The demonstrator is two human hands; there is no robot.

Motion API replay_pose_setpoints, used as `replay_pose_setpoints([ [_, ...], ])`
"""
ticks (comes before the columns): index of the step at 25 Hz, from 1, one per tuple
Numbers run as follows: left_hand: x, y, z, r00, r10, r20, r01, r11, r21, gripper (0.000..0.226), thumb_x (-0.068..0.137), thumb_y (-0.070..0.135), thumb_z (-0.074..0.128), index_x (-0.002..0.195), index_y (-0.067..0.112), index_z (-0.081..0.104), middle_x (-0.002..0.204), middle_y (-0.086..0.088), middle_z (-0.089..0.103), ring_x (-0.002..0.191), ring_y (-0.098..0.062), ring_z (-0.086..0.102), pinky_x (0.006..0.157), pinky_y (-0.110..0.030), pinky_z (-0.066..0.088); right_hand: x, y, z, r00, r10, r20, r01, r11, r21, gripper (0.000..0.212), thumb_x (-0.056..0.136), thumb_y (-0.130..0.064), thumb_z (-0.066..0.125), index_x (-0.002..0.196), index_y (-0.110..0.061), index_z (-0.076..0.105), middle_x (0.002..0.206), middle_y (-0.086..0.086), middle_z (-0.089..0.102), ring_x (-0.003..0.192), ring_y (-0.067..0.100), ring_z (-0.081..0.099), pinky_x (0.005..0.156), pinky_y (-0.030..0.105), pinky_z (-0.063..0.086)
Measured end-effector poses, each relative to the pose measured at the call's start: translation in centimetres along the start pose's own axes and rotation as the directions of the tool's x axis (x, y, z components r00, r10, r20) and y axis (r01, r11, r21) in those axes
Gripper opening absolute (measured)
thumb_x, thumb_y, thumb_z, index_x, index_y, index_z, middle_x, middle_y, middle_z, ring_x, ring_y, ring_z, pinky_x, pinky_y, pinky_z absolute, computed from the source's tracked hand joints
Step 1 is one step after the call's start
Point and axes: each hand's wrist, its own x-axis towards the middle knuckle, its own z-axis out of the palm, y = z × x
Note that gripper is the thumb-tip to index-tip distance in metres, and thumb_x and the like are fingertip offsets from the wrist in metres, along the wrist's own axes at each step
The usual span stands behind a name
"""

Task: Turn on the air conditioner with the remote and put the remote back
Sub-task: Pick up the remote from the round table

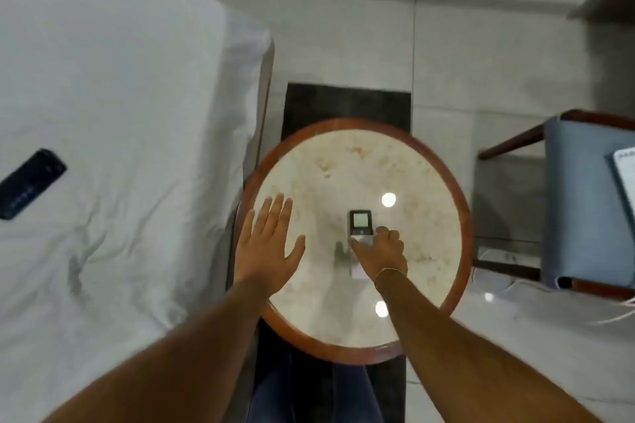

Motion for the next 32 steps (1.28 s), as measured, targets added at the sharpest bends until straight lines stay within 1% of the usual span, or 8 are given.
replay_pose_setpoints([
  [5, -0.3, -0.2, 3.5, 0.995, -0.069, 0.067, 0.067, 0.997, 0.029, 0.078, 0.105, 0.065, 0.011, 0.169, 0.024, 0.0, 0.178, 0.002, -0.003, 0.162, -0.016, -0.011, 0.132, -0.05, 0.002, 1.1, 0.0, 3.0, 0.989, 0.105, -0.109, -0.079, 0.972, 0.22, 0.067, 0.08, -0.042, 0.084, 0.131, -0.011, 0.053, 0.126, 0.012, 0.057, 0.116, 0.034, 0.06, 0.091, 0.046, 0.056],
  [9, 0.6, 0.4, 2.1, 0.995, -0.076, 0.058, 0.075, 0.997, 0.032, 0.078, 0.104, 0.067, 0.008, 0.169, 0.026, -0.004, 0.178, 0.002, -0.009, 0.161, -0.016, -0.016, 0.132, -0.049, -0.001, 1.2, -1.1, 1.8, 0.994, 0.09, -0.054, -0.077, 0.973, 0.218, 0.066, 0.078, -0.04, 0.085, 0.129, -0.011, 0.056, 0.121, 0.012, 0.058, 0.107, 0.034, 0.066, 0.092, 0.043, 0.057],
  [16, 1.9, 1.7, -5.0, 0.99, -0.123, -0.07, 0.126, 0.991, 0.04, 0.078, 0.105, 0.067, 0.012, 0.169, 0.024, 0.004, 0.178, 0.001, -0.002, 0.163, -0.02, -0.009, 0.13, -0.042, -0.013, -1.0, -4.3, -5.0, 0.991, 0.058, 0.117, -0.115, 0.81, 0.575, 0.048, 0.081, -0.026, 0.086, 0.118, -0.021, 0.056, 0.111, 0.008, 0.071, 0.09, 0.026, 0.069, 0.079, 0.035, 0.058],
  [19, 3.5, 2.6, -11.1, 0.985, -0.083, -0.149, 0.092, 0.994, 0.054, 0.079, 0.104, 0.07, 0.01, 0.169, 0.026, 0.005, 0.178, 0.001, -0.001, 0.163, -0.021, -0.005, 0.13, -0.042, -0.013, -2.7, -7.6, -10.0, 0.987, -0.018, 0.159, -0.098, 0.715, 0.692, 0.052, 0.078, -0.02, 0.087, 0.122, -0.021, 0.059, 0.112, 0.014, 0.074, 0.087, 0.028, 0.073, 0.072, 0.037, 0.064],
  [22, 5.6, 3.6, -19.3, 0.964, -0.046, -0.262, 0.062, 0.997, 0.055, 0.08, 0.103, 0.071, 0.011, 0.17, 0.026, 0.008, 0.178, 0.001, 0.001, 0.163, -0.023, -0.004, 0.131, -0.047, -0.004, -2.9, -10.9, -15.4, 0.991, -0.087, 0.102, -0.019, 0.66, 0.751, 0.078, 0.066, -0.059, 0.087, 0.133, -0.029, 0.058, 0.122, 0.015, 0.074, 0.105, 0.04, 0.074, 0.094, 0.058, 0.063],
  [26, 7.3, 5.3, -31.0, 0.908, 0.005, -0.419, 0.057, 0.989, 0.135, 0.078, 0.104, 0.067, 0.011, 0.169, 0.026, -0.002, 0.178, 0.001, -0.007, 0.161, -0.019, -0.016, 0.127, -0.041, -0.018, -11.1, -18.1, -28.6, 0.975, -0.222, 0.004, 0.114, 0.516, 0.849, 0.036, 0.104, -0.043, 0.059, 0.127, -0.015, 0.061, 0.109, 0.03, 0.076, 0.08, 0.036, 0.075, 0.069, 0.042, 0.068],
  [29, 8.2, 6.8, -39.9, 0.824, 0.072, -0.562, 0.007, 0.99, 0.138, 0.077, 0.104, 0.065, 0.013, 0.169, 0.023, 0.005, 0.178, -0.001, 0.002, 0.163, -0.021, -0.005, 0.132, -0.047, -0.001, -15.7, -22.4, -36.1, 0.935, -0.339, -0.103, 0.266, 0.479, 0.836, 0.033, 0.106, -0.041, 0.056, 0.125, -0.014, 0.061, 0.104, 0.028, 0.079, 0.078, 0.036, 0.075, 0.078, 0.053, 0.068],
  [32, 8.7, 7.8, -49.0, 0.71, 0.148, -0.688, -0.036, 0.984, 0.175, 0.077, 0.105, 0.061, 0.023, 0.168, 0.019, 0.018, 0.176, -0.005, 0.016, 0.163, -0.024, 0.011, 0.129, -0.05, 0.008, -20.6, -26.8, -43.1, 0.877, -0.431, -0.213, 0.407, 0.431, 0.805, 0.031, 0.107, -0.037, 0.056, 0.122, -0.01, 0.063, 0.09, 0.023, 0.08, 0.069, 0.032, 0.073, 0.06, 0.036, 0.064],
])
